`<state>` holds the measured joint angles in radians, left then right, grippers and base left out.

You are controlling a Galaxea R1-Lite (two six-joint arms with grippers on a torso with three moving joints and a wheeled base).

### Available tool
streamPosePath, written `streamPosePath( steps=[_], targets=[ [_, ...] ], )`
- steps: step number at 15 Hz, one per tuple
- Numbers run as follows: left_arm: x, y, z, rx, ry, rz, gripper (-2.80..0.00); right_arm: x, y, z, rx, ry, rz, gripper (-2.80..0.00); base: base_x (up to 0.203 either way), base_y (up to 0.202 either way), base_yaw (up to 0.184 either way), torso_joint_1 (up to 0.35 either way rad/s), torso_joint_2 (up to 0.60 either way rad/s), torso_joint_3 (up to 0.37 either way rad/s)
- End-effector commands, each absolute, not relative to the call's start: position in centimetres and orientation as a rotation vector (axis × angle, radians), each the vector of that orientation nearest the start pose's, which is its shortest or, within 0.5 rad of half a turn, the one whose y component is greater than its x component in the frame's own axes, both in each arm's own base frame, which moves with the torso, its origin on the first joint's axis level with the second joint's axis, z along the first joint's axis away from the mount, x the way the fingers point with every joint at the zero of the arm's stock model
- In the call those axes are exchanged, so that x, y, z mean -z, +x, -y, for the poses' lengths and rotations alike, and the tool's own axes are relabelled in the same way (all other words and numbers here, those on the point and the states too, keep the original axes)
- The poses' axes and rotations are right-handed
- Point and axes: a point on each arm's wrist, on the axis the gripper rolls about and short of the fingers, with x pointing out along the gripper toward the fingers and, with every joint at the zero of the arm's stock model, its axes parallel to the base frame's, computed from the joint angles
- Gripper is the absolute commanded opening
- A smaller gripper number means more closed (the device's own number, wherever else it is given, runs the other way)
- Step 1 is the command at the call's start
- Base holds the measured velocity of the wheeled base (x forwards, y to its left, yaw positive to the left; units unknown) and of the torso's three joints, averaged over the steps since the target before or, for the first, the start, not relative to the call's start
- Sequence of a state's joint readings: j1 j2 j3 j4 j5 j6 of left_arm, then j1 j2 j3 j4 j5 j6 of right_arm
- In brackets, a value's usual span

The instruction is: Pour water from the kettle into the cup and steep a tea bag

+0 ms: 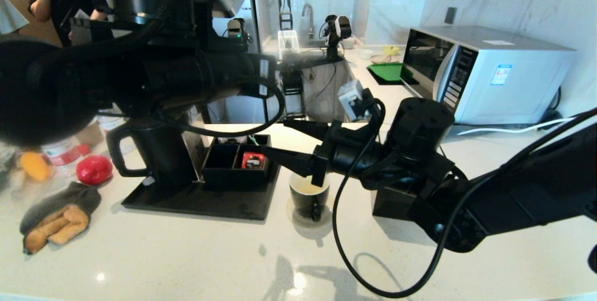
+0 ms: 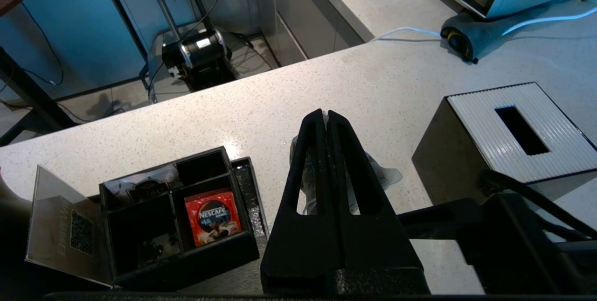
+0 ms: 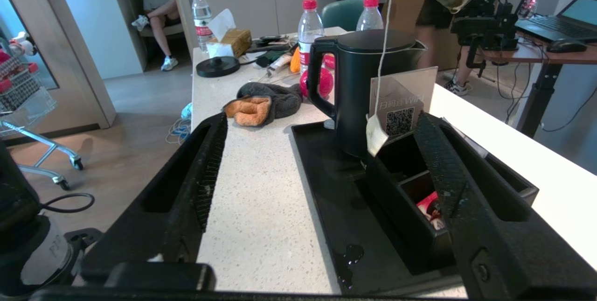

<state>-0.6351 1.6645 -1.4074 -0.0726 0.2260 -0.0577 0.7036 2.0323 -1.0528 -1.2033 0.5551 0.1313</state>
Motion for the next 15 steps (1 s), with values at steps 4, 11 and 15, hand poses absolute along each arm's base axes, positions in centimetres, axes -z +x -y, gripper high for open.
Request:
streamPosePath(
  steps=[4, 11, 15],
  targets=[
    [-31.0, 25.3, 18.9, 0.418, 0.02, -0.174, -2.8, -17.3, 30.8, -27.8, -1.271, 0.146, 0.159, 0.0, 0.0, 0.0, 0.0, 0.0, 0.0, 0.0],
    [-31.7, 24.1, 19.4, 0.453, 0.016, -0.155, -2.8, -16.3, 32.3, -29.3, -1.251, 0.161, 0.182, 0.0, 0.0, 0.0, 0.0, 0.0, 0.0, 0.0],
    [-31.7, 23.8, 19.7, 0.457, 0.019, -0.153, -2.8, -16.0, 32.4, -29.6, -1.251, 0.161, 0.178, 0.0, 0.0, 0.0, 0.0, 0.0, 0.0, 0.0]
  ],
)
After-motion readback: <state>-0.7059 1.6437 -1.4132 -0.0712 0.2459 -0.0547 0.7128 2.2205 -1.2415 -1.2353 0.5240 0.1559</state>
